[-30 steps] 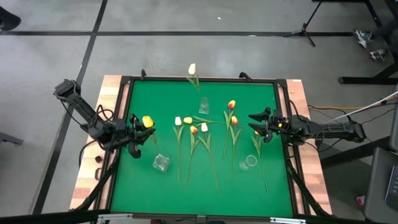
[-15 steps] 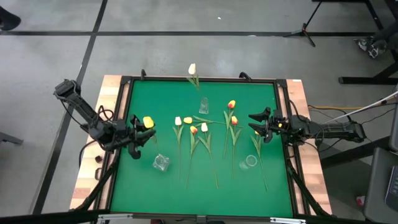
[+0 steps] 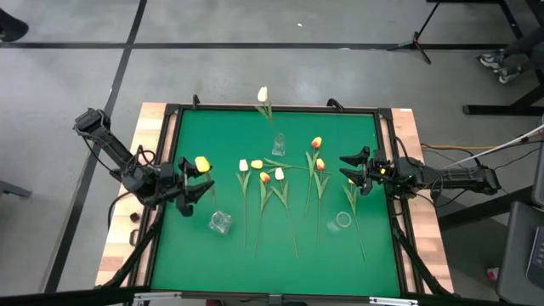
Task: Sort flowers into vase by color
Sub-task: Put the top left yellow tulip into the bottom left transparent vase
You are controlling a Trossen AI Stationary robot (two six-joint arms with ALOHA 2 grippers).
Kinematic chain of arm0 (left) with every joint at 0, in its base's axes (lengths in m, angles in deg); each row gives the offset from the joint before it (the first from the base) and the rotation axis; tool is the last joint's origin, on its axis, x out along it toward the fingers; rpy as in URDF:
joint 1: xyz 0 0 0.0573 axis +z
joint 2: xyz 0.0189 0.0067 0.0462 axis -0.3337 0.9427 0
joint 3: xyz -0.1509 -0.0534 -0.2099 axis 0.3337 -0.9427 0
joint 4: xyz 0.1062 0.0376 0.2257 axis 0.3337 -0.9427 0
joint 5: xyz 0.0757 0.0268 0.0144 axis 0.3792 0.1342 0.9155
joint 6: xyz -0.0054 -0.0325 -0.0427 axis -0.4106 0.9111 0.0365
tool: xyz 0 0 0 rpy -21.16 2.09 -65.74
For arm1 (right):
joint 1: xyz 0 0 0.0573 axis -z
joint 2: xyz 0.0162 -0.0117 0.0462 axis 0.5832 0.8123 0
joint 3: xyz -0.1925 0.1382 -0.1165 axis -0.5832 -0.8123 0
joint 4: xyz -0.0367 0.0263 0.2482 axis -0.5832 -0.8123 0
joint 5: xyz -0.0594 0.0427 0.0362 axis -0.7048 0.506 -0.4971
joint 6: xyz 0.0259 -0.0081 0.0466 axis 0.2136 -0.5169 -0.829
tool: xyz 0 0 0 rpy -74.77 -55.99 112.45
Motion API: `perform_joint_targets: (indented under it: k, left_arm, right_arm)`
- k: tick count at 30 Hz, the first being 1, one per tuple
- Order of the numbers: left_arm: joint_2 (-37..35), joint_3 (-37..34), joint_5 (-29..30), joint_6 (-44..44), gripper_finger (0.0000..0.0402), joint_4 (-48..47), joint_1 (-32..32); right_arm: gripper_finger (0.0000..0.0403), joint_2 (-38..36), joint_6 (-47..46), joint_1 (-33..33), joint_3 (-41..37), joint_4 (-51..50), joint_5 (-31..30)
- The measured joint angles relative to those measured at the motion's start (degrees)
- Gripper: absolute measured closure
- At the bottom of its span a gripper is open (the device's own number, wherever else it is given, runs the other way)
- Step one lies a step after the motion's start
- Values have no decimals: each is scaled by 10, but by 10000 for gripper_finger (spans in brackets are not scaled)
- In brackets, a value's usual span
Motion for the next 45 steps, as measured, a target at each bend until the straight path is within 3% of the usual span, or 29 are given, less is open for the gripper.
perform_joint_targets:
  k: [7,11,22,38,41,45]
  left_arm:
    - [0,0,45,-4,90,0,0]
    - [-1,0,65,-51,90,3,0]
    - [-44,0,53,-81,90,7,0]
    - [-146,0,63,-292,92,50,0]
    - [-160,0,118,-304,92,57,7]
    - [-164,0,254,-303,92,52,36]
  right_arm:
    - [150,0,0,0,0,0,8]
    - [150,0,0,0,0,0,15]
    - [150,0,0,0,0,1,15]
    - [150,0,0,0,0,1,15]
    - [150,0,0,0,0,1,15]
    - [150,0,0,0,0,1,15]
